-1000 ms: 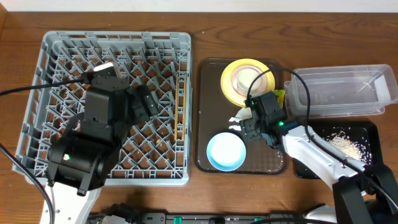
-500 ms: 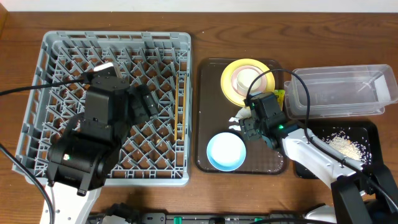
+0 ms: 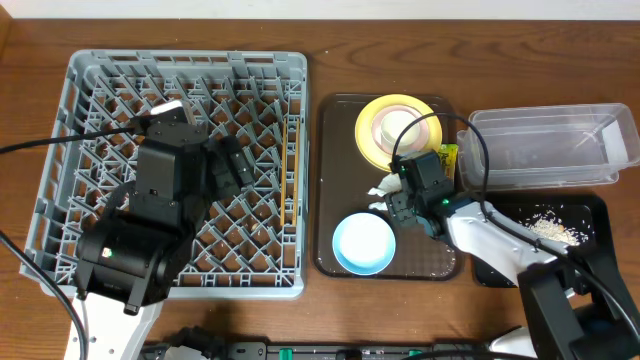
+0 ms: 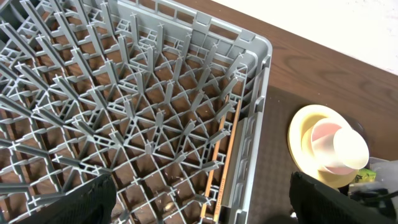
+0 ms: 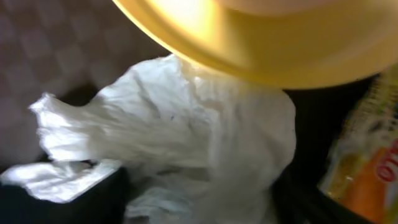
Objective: Sort waste into correct bins and load items into the dishwasher rack
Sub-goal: 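Carry the tissue right and drop it into the clear plastic bin, then reach the right gripper to the yellow snack packet and grasp it, then carry the snack packet into the clear bin and withdraw right, then reach the left gripper to the white cup on the yellow plate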
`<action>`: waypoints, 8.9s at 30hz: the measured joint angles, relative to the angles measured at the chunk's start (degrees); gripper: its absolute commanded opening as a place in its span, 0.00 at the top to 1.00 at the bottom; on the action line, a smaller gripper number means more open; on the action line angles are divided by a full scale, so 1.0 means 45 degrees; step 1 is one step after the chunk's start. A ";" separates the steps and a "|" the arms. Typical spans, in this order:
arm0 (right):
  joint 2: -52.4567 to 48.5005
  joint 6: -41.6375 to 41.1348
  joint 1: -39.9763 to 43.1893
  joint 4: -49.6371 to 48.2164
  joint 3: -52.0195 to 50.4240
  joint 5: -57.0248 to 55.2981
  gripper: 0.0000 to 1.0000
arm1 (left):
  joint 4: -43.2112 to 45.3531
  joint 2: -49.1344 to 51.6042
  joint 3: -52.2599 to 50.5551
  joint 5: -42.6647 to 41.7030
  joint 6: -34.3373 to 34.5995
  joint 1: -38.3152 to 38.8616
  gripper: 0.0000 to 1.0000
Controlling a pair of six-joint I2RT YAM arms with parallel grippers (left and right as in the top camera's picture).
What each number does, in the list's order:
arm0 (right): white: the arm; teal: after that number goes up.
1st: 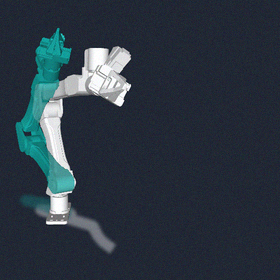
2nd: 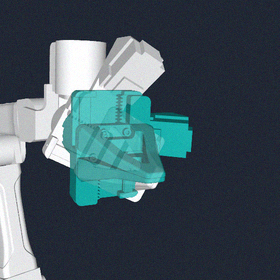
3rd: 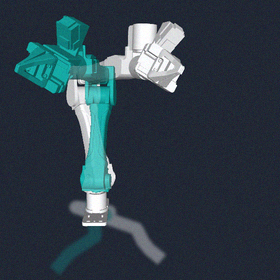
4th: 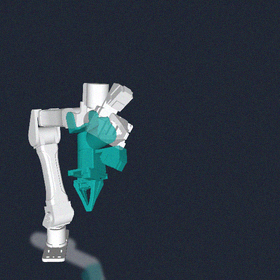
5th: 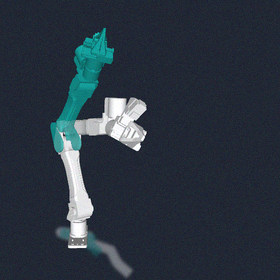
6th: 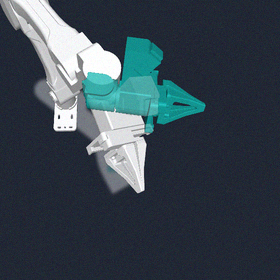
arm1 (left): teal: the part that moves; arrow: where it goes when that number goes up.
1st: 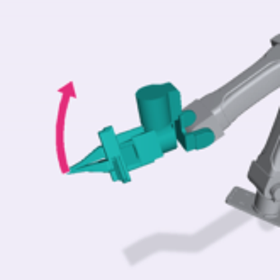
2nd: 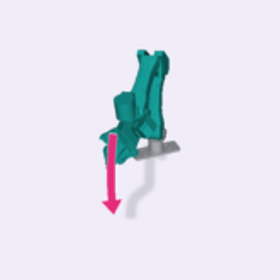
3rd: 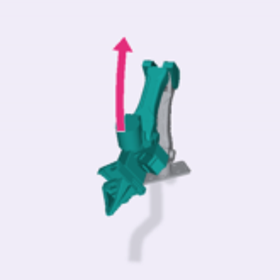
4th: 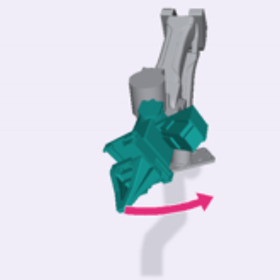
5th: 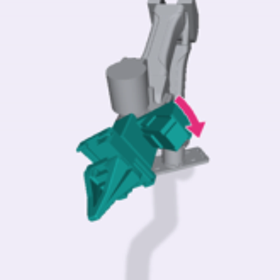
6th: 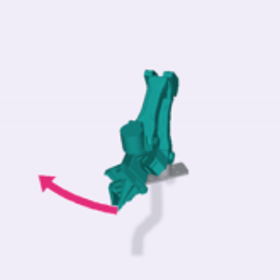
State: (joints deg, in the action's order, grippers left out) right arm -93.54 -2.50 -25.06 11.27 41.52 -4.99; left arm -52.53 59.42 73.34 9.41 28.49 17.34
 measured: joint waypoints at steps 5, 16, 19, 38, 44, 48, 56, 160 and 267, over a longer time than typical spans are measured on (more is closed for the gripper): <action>-0.0053 0.0049 -0.0005 0.0015 0.0000 0.0053 0.95 | 0.0000 0.0000 0.0000 0.0000 0.0000 0.0000 0.09; 0.1579 -0.0019 -0.0005 0.2540 0.0223 0.0418 0.99 | -0.0005 0.0000 0.0000 0.0000 0.0000 0.0000 0.09; 0.3264 -0.0058 0.0034 0.2977 0.0680 0.0423 0.99 | 0.0000 0.0000 0.0000 0.0000 0.0000 0.0000 0.09; 0.5440 -0.1399 0.8179 0.2919 0.1841 0.0699 0.99 | -0.0005 0.0000 0.0000 0.0000 0.0000 0.0000 0.09; 0.4095 -0.1496 0.9204 0.1345 0.1841 0.1001 0.99 | 0.0000 0.0000 0.0000 0.0000 0.0000 0.0000 0.10; 0.3045 -0.1506 0.9428 0.0024 0.1841 0.1064 0.99 | 0.0000 0.0000 0.0000 0.0000 0.0000 0.0000 0.09; 0.1404 -0.1598 0.9452 -0.1088 0.1841 0.0729 0.67 | 0.0000 0.0000 0.0000 0.0000 0.0000 0.0000 0.10; 0.4269 -0.4945 0.2424 0.5999 0.4483 -0.3453 0.99 | 0.0000 0.0005 0.0000 0.0000 0.0000 0.0000 0.10; 0.4940 -0.1700 0.9340 0.4308 0.4624 0.3492 0.01 | -0.3269 1.4294 1.2876 -0.4439 -0.1710 0.4979 0.44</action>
State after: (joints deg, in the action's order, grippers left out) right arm -71.31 -10.15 16.97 30.65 62.33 10.72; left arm -67.24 123.74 131.28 -10.57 20.80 39.75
